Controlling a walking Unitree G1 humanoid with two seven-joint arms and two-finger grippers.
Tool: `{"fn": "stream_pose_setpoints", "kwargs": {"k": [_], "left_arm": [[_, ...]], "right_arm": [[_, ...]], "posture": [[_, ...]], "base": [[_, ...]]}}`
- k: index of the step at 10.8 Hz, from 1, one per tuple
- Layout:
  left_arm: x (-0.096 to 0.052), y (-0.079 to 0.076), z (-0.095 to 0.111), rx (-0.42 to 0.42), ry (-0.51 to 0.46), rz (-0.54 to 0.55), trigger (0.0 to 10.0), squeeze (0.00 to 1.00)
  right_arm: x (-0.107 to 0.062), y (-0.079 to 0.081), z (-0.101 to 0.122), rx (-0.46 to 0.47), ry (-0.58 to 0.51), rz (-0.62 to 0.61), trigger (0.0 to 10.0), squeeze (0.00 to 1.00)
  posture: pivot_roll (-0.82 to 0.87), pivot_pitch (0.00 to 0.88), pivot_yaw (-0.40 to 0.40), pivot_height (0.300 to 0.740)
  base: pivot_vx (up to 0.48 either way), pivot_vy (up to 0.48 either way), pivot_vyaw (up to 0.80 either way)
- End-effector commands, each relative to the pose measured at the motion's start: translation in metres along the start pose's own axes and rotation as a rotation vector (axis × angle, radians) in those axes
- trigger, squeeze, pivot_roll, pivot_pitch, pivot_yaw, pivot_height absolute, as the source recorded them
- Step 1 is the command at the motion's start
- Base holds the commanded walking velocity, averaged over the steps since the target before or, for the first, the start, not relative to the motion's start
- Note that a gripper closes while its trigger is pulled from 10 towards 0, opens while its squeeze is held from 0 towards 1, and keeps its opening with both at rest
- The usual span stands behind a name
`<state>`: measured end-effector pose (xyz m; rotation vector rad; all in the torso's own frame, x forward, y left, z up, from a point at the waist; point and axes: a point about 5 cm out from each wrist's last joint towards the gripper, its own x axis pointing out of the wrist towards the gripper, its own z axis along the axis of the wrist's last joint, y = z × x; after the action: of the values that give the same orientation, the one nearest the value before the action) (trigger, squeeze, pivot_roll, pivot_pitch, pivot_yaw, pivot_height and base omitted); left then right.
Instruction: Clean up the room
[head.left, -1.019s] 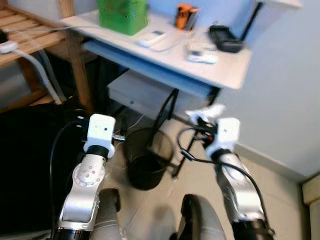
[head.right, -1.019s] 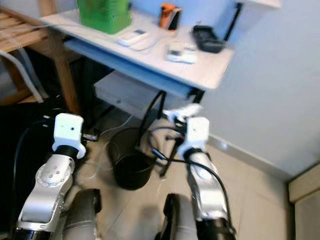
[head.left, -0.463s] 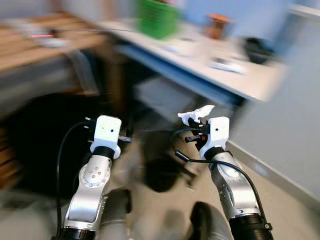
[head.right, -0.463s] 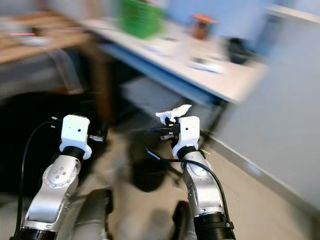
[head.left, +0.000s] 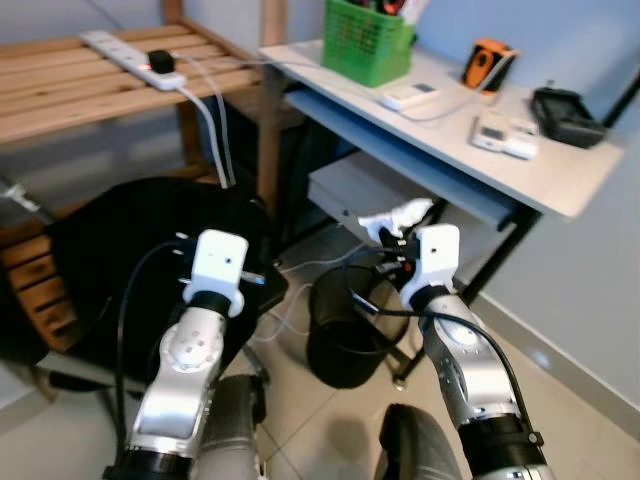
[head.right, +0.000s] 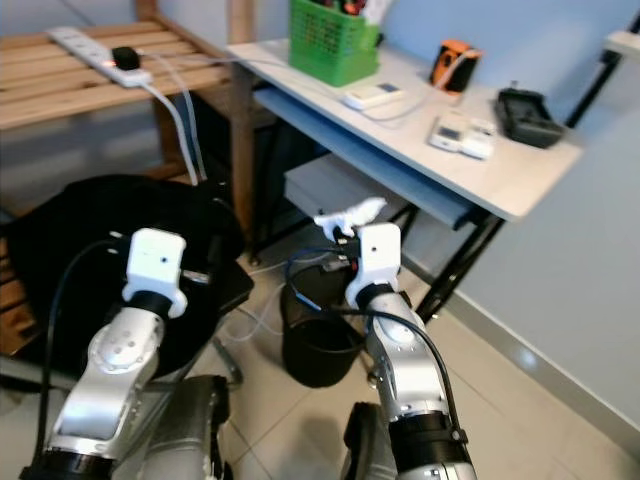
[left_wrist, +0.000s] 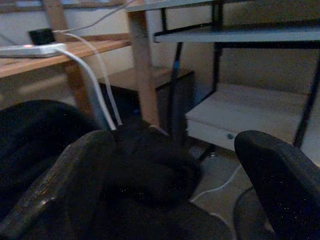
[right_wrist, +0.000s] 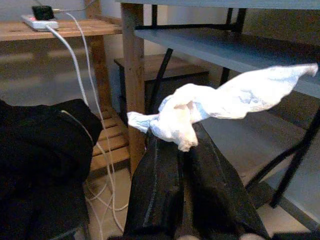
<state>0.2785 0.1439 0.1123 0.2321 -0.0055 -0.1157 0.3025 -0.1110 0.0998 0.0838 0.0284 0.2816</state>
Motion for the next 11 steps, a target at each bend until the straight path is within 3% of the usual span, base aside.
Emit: {"fn": "stream_pose_setpoints", "kwargs": {"k": [1, 3, 6, 11], "left_arm": [[0.002, -0.005, 0.001, 0.009, -0.005, -0.025, 10.0, 0.00], [0.003, -0.007, -0.001, 0.025, 0.003, -0.031, 10.0, 0.00], [-0.002, -0.007, -0.004, -0.016, 0.024, -0.047, 10.0, 0.00], [-0.007, -0.011, 0.007, 0.012, -0.007, -0.076, 10.0, 0.00]], "right_arm": [[-0.001, -0.004, -0.003, -0.007, 0.014, -0.013, 10.0, 0.00], [-0.002, -0.004, -0.006, -0.004, 0.019, -0.031, 10.0, 0.00], [0.000, -0.005, -0.010, -0.011, 0.038, -0.047, 10.0, 0.00], [0.012, 0.003, -0.025, 0.071, 0.077, -0.110, 10.0, 0.00]], "posture": [[0.16, 0.000, -0.104, 0.578], [0.15, 0.000, -0.101, 0.578], [0.14, 0.000, -0.090, 0.578], [0.17, 0.030, -0.058, 0.578]], "base": [[0.000, 0.000, 0.00], [0.000, 0.000, -0.66], [0.000, 0.000, 0.00], [0.000, 0.000, 0.00]]}}
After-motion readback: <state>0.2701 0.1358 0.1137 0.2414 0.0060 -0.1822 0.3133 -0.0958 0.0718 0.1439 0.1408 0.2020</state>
